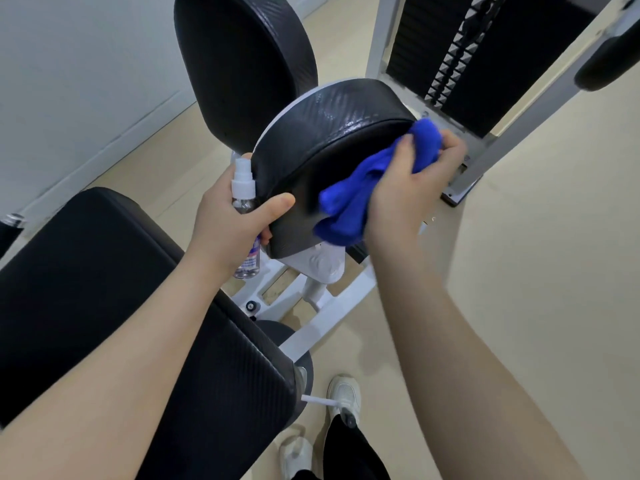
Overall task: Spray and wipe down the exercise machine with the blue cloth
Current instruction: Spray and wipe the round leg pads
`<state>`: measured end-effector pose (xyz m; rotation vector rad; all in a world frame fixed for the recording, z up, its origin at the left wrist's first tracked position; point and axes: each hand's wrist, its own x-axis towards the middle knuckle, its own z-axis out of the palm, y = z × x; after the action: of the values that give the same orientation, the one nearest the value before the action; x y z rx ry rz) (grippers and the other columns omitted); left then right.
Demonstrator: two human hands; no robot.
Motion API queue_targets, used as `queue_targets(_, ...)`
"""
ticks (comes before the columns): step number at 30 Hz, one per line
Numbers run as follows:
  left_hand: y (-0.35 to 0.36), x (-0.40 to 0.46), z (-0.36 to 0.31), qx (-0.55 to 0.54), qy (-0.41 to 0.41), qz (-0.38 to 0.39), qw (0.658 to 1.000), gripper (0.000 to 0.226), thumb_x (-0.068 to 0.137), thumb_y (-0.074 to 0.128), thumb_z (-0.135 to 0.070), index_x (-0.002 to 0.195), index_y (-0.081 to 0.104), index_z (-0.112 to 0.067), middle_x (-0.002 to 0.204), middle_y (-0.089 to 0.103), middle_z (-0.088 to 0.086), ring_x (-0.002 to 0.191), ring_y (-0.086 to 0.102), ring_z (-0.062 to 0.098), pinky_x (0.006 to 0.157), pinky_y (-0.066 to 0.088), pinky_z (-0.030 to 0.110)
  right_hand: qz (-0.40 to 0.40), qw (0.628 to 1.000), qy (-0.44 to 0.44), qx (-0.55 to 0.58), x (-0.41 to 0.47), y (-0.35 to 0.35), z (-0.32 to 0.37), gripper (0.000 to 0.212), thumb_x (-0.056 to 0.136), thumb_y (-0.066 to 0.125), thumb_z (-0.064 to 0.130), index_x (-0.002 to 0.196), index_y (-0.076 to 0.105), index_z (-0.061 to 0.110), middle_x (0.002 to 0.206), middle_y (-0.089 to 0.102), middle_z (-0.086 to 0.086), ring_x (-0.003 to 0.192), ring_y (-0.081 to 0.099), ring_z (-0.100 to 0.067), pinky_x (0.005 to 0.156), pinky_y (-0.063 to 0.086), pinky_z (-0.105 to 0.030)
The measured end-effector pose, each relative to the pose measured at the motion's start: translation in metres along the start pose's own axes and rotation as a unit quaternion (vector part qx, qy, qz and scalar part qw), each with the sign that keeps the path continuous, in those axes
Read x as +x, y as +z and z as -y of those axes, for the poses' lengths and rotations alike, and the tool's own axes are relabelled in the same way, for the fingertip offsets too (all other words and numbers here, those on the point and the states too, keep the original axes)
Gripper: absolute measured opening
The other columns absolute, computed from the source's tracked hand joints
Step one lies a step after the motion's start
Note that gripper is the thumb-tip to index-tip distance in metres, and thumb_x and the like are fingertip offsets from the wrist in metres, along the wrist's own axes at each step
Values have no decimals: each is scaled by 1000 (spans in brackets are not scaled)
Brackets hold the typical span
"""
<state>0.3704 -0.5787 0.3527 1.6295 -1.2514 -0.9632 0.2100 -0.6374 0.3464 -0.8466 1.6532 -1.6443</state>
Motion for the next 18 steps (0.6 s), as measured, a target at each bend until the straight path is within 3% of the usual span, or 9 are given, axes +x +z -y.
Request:
queue_targets(2, 1, 0, 0, 5, 2, 7, 1000, 21, 81, 69, -26, 79, 48, -26, 56, 54, -4, 47, 54, 12, 54, 51, 24, -25, 994, 73, -73, 33, -4, -14, 14, 90, 45, 13, 99, 46, 24, 103, 55, -4, 93, 54, -21, 72, 38, -20)
queue_targets(4, 2, -1, 0, 3, 2, 11, 1000, 20, 81, 67, -26, 82, 48, -30, 55, 55, -8, 47, 54, 10, 54, 51, 20, 9, 964, 208, -166, 40, -9, -33, 27, 93, 39, 16, 119, 43, 17, 111, 53, -6, 91, 51, -24, 73, 35, -26)
queue_targets(7, 3, -2, -2, 2, 1, 16, 1000, 19, 81, 66, -25, 87, 49, -31, 62, 55, 0, 48, 54, 9, 54, 51, 18, 4, 938, 333, -101, 26, -11, -38, 31, 95, 35, 15, 125, 40, 12, 100, 51, -3, 82, 50, -20, 73, 41, -31)
queue_targets(9, 2, 0, -2, 8, 2, 16, 1000, 20, 81, 67, -24, 86, 49, -31, 62, 55, 1, 48, 55, 10, 53, 50, 18, -29, 949, 313, 8, 28, -8, -28, 20, 93, 35, 13, 111, 43, 14, 86, 48, 1, 71, 48, -16, 68, 44, -30)
queue_targets(11, 1, 0, -3, 6, -6, 15, 1000, 19, 80, 68, -24, 85, 49, -29, 58, 55, -4, 47, 54, 10, 53, 50, 19, -39, 959, 263, 96, 29, -6, -11, 9, 92, 37, 14, 96, 42, 20, 84, 48, 2, 68, 48, -15, 64, 45, -26)
queue_targets(14, -1, 4, -2, 6, -9, 17, 1000, 21, 77, 69, -30, 87, 50, -30, 57, 56, -10, 49, 56, 9, 55, 51, 20, -22, 970, 242, -12, 24, -1, -24, 15, 94, 39, 13, 107, 40, 19, 88, 52, 4, 70, 52, -11, 56, 42, -10)
queue_targets(16, -1, 3, -2, 17, -13, 18, 1000, 29, 72, 73, -39, 87, 49, -32, 59, 57, -9, 50, 57, 8, 55, 51, 16, -2, 949, 303, -92, 13, 0, -50, 29, 94, 40, 14, 122, 35, 15, 110, 55, -3, 90, 55, -19, 74, 45, -21)
queue_targets(18, -1, 4, -1, 23, -13, 15, 1000, 28, 70, 68, -41, 88, 49, -34, 57, 58, -9, 50, 58, 8, 55, 51, 15, 33, 917, 384, -102, 2, 0, -65, 37, 94, 38, 17, 130, 27, 18, 124, 48, -5, 101, 52, -23, 89, 44, -35)
